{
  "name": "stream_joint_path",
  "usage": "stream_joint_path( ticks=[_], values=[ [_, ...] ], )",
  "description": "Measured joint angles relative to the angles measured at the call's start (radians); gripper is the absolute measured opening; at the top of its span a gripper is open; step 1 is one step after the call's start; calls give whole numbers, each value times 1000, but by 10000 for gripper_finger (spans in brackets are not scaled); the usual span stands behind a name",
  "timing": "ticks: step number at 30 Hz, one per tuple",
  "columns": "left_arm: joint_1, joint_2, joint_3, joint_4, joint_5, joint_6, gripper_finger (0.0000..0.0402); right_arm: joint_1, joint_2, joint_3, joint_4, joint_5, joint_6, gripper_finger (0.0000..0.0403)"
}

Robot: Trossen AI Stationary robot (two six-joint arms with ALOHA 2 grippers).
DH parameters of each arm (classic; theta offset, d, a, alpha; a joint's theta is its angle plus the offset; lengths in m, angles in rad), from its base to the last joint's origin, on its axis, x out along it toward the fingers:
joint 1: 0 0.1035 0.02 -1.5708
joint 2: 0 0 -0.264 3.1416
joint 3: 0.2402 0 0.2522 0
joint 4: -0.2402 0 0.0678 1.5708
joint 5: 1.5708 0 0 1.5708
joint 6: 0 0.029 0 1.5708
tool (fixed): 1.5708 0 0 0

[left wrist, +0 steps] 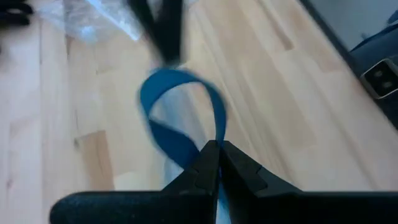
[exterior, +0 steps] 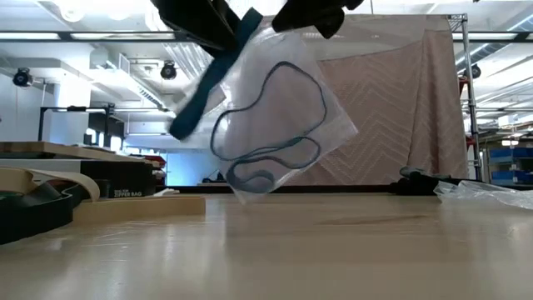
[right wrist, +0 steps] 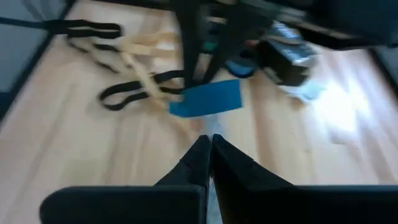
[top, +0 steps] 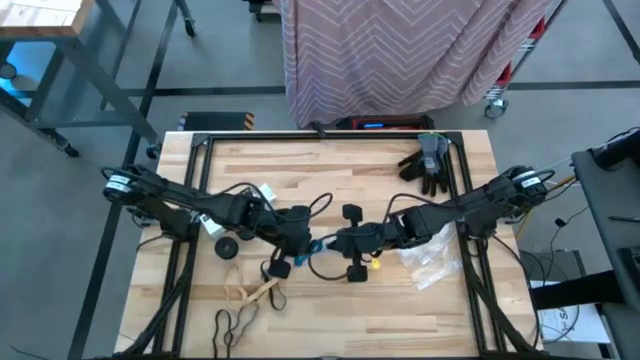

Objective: Sort rubber bands
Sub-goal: Put the blue rubberband into the transparent zip bag

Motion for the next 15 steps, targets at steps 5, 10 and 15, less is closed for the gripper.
stream_joint_path(
  ticks=[5, 10, 15],
  values=[
    [0, -46, 0, 0, -3, 0, 0, 1, 0, 0, -8, -66, -1, 0],
    [0, -105, 1, 0, -5, 0, 0, 0, 0, 0, -11, -66, -9, 0],
    [0, -117, 1, -2, -6, -1, 0, 0, 0, 0, -11, -65, -13, 0]
  ],
)
